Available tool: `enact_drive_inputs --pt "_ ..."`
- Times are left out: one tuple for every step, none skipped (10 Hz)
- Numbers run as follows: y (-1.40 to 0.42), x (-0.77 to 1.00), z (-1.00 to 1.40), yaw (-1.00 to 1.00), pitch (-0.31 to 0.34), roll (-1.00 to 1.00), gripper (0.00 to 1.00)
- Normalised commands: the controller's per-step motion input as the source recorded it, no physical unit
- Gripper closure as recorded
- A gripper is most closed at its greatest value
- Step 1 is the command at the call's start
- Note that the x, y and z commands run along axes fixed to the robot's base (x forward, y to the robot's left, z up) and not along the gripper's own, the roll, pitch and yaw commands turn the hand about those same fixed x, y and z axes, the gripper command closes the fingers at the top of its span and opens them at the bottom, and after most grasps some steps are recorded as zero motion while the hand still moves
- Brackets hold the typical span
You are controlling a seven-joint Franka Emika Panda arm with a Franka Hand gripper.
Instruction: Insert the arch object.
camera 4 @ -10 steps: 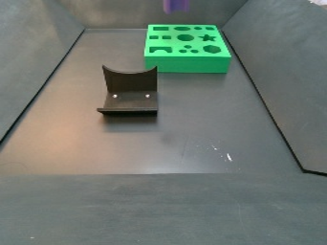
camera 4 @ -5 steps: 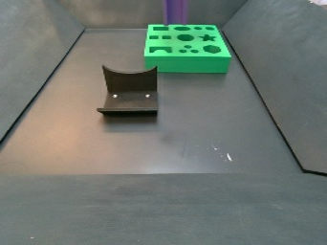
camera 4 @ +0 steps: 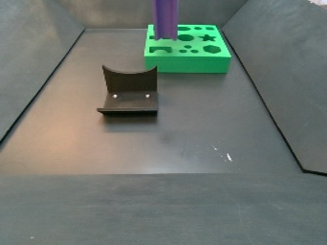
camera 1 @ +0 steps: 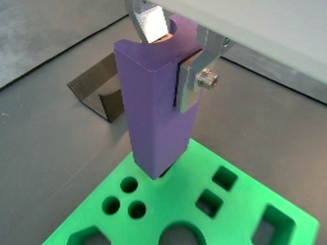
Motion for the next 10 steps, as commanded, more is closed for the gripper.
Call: enact_drive_inputs --pt "0.24 0.06 -0.37 0.12 -0.107 0.0 1.0" --pt "0.07 0.0 -0.29 0.0 -0.057 0.0 1.0" --pt "0.0 0.0 -0.24 0.0 -0.023 -0.01 1.0" --pt "0.0 0.0 -0.22 0.0 -0.011 -0.01 1.0" --pt "-0.01 0.09 -0.24 0.07 -0.01 0.0 1.0" --pt "-0.02 0.11 -0.26 0.19 -0.026 0.0 1.0" --pt "-0.04 0.08 -0.2 0.18 -0.01 0.0 1.0" --pt "-0.07 0.1 -0.2 0.15 0.0 0.0 1.0" --pt "-0.07 0.14 -0.21 0.13 0.0 0.0 1.0" --pt "-0.07 0.18 -0.21 0.13 0.0 0.0 1.0"
